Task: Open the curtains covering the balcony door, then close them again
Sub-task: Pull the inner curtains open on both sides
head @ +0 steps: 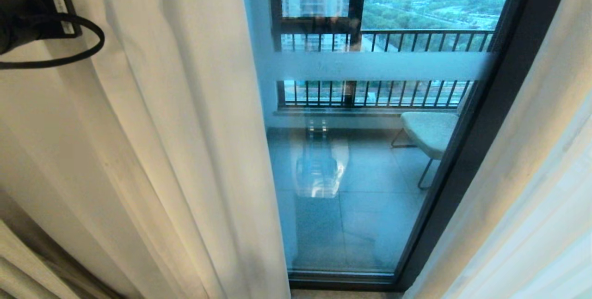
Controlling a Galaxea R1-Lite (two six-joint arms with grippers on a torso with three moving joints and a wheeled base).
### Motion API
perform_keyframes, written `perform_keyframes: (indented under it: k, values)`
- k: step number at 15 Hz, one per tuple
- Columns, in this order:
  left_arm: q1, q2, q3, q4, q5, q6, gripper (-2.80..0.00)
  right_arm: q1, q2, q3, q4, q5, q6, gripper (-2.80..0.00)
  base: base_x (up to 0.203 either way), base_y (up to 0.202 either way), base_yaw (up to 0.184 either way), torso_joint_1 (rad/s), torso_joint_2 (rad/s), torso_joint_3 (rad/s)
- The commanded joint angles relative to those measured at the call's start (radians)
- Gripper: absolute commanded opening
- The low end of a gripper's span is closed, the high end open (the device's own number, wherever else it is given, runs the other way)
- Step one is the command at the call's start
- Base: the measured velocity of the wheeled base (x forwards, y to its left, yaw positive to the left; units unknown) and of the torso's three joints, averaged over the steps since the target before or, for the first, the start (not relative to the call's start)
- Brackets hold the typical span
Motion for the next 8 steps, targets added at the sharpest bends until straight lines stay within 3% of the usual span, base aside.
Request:
perform_keyframes:
  k: [1, 8]
  values:
    - [0.001, 0.002, 0.0, -0.001, 0.003, 0.0, -2.8, 0.0, 0.001, 0.0, 0.001, 0.0, -0.001, -2.8, 0.0, 0.19, 0.002, 0.005, 0.0, 0.004]
    - [0.001, 0.001, 0.0, -0.001, 0.003, 0.0, -2.8, 0.0, 0.001, 0.0, -0.001, 0.0, -0.001, -2.8, 0.0, 0.19, 0.0, 0.002, 0.0, 0.003]
